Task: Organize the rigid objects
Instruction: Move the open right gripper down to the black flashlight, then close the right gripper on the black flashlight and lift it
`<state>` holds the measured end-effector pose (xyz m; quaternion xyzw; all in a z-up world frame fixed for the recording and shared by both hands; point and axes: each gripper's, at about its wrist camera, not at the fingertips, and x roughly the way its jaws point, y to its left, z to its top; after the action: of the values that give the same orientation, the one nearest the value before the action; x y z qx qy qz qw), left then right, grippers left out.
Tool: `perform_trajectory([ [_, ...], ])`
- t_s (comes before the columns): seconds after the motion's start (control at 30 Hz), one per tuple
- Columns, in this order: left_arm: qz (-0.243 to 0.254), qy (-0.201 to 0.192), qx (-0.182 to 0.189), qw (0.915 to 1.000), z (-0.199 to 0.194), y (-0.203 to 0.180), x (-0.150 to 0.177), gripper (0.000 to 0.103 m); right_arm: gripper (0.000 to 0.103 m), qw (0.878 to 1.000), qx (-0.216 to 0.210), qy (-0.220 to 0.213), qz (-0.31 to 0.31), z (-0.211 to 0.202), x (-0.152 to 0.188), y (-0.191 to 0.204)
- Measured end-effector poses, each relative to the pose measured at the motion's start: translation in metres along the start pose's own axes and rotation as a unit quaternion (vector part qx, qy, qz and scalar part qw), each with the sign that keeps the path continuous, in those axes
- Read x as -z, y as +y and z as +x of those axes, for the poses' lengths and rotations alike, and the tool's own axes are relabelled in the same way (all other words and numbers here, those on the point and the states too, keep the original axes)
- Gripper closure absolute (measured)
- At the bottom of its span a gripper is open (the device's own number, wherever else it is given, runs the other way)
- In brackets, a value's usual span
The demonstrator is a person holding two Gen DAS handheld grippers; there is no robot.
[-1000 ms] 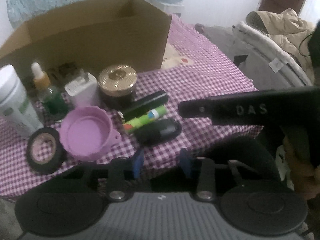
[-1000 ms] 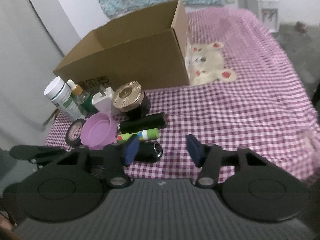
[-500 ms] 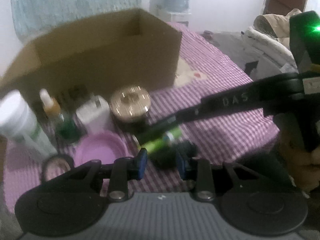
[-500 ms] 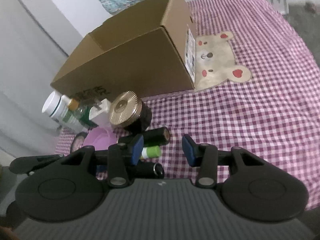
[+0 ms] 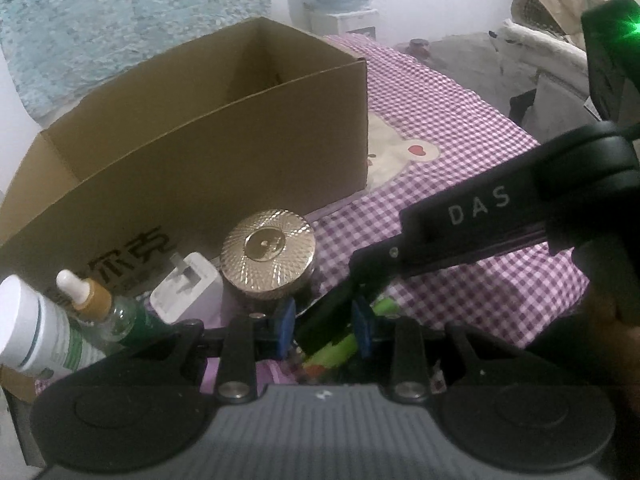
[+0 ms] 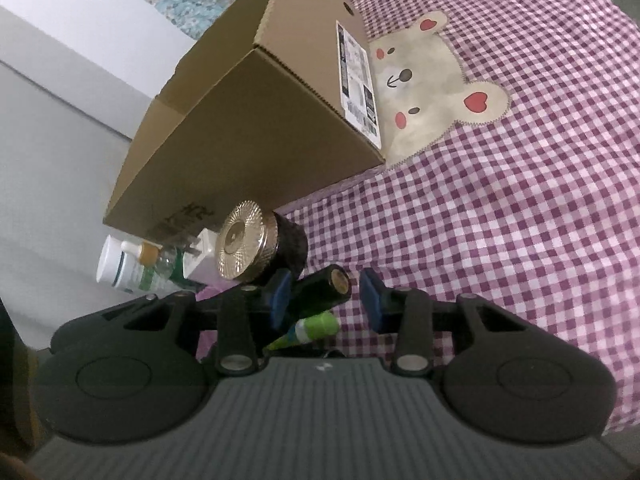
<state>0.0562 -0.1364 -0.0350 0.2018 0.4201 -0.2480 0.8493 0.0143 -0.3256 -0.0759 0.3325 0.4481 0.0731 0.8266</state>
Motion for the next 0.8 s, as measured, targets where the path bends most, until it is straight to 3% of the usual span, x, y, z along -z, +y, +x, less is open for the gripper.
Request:
perform_trajectory([
  [0.2, 0.018, -0.002, 0.002, 0.9998, 0.008, -0.013, -0.008, 0.075, 0.073, 1.0, -0.006, -0.009, 0.014, 0.0, 0.0, -0.006],
  [0.57, 0.042, 0.014, -0.008, 0.999, 0.024, -0.024, -0.019, 0.077, 0.074, 0.999, -0.02, -0.021, 0.039, -0.004, 0.0, -0.014],
  [0.8, 0.034, -0.009, 0.002, 0.9994, 0.025, -0.02, -0.021, 0.08, 0.074, 0.997, -0.037, -0.036, 0.063, -0.009, -0.002, -0.026],
])
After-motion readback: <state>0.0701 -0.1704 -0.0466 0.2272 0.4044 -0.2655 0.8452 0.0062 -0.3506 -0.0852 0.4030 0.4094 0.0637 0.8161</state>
